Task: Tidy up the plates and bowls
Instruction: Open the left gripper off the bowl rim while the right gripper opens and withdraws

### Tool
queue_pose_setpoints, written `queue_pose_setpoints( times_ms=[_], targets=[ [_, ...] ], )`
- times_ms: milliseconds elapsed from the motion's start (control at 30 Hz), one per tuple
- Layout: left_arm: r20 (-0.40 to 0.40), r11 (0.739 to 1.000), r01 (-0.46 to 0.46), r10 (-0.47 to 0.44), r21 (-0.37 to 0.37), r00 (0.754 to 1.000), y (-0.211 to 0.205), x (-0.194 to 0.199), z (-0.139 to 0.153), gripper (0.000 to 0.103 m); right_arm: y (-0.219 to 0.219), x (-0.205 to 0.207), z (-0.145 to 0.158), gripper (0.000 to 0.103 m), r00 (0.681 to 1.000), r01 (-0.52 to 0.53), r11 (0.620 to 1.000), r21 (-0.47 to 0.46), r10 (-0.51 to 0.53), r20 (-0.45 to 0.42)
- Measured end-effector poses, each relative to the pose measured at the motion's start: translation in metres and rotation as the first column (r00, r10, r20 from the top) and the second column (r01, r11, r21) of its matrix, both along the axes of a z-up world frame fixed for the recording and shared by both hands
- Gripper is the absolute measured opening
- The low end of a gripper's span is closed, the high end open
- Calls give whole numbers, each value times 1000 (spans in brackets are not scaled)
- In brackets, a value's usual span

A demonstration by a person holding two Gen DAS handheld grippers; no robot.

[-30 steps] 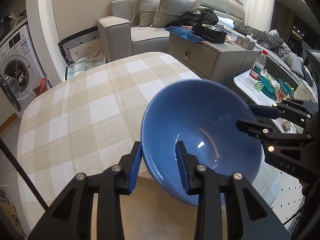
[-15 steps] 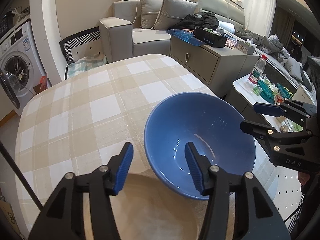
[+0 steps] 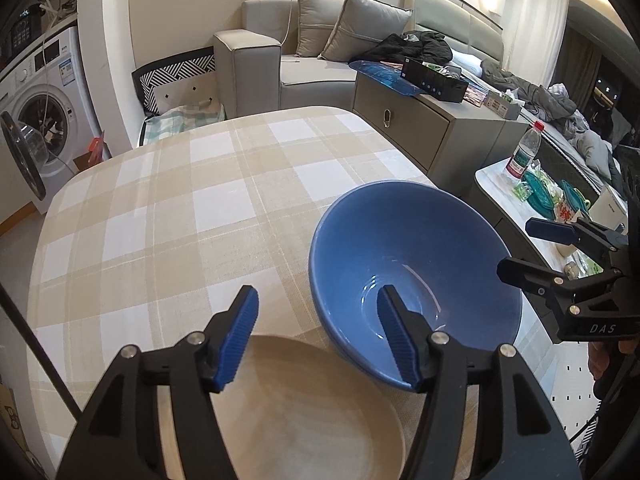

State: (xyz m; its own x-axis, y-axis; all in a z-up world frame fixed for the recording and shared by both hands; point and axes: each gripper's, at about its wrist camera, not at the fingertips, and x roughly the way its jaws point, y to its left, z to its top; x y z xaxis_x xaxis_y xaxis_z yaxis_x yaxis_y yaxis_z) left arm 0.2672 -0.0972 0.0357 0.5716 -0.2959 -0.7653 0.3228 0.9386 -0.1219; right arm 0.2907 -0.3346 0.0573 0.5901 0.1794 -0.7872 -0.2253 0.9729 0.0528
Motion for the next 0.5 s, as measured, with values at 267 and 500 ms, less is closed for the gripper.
queue_pose_setpoints(
  times_ms=[267, 500],
  targets=[
    [15, 999, -33, 33, -29, 999, 6, -4, -4, 94, -8, -2, -5, 97, 1000, 9, 999, 50, -9, 9],
    [16, 998, -36, 37, -51, 999, 9, -6, -7, 99, -12, -2, -13, 102, 1000, 15, 997, 81, -15, -4]
  ],
)
